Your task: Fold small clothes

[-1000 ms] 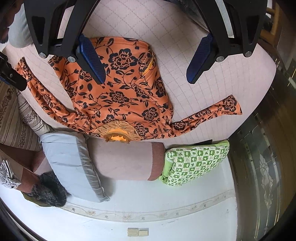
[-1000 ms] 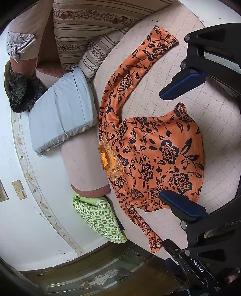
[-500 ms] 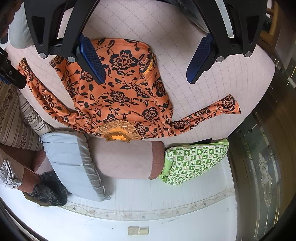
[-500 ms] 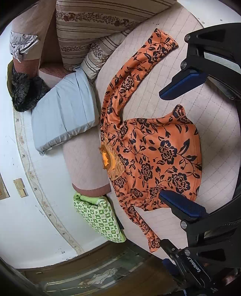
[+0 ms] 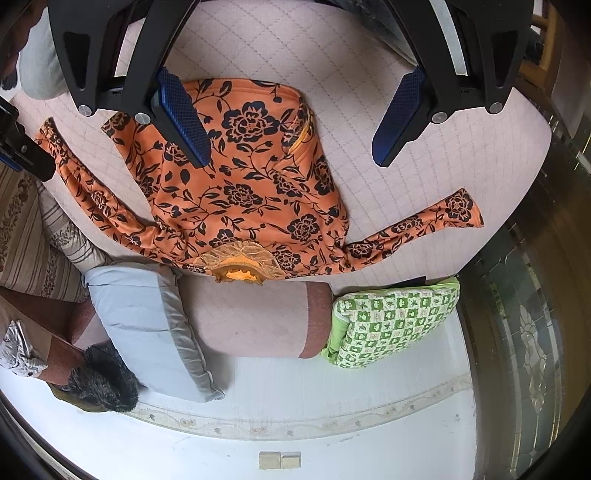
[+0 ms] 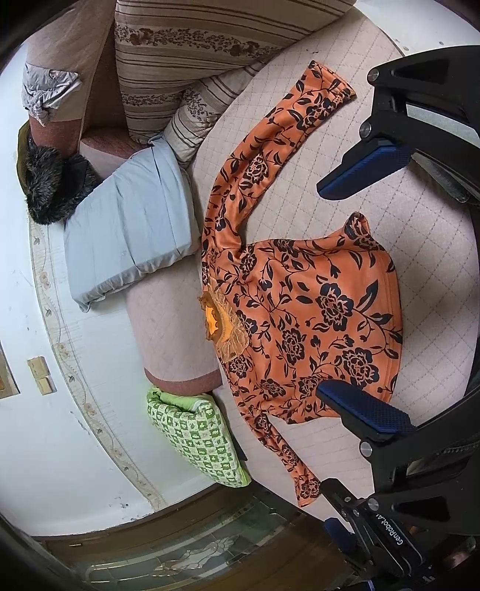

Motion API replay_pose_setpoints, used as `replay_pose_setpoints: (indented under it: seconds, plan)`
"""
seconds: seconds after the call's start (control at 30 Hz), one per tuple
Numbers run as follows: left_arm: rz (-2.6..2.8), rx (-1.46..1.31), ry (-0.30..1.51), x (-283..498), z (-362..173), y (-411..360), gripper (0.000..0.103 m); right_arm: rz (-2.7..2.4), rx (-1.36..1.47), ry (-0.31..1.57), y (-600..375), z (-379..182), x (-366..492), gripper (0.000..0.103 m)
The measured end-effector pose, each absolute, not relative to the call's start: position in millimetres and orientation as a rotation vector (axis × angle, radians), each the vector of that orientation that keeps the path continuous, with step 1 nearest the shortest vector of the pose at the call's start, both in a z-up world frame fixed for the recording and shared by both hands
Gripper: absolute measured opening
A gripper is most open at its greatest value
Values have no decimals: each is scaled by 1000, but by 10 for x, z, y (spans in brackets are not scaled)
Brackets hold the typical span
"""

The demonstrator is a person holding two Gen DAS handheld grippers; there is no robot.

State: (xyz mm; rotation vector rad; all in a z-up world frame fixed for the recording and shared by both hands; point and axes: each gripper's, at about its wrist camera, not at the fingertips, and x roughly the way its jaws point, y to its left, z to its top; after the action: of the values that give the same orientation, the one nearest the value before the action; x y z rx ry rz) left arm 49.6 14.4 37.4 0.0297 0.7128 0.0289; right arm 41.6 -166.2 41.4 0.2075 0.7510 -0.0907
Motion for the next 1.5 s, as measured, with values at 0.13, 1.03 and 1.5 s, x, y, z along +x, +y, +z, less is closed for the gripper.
replay_pose_setpoints:
  seconds: [0.13, 1.03, 1.5]
  plan:
    - [23, 34, 729, 607, 333, 109, 90, -94, 222, 762, -1730, 360, 486, 98]
    - [-236, -44, 905, 2391, -547, -450, 89, -797, 911, 1092, -5183, -1291, 855, 79]
    - [-164, -172, 891, 2155, -410, 331, 90, -289, 346, 736, -2848, 549, 1573, 8]
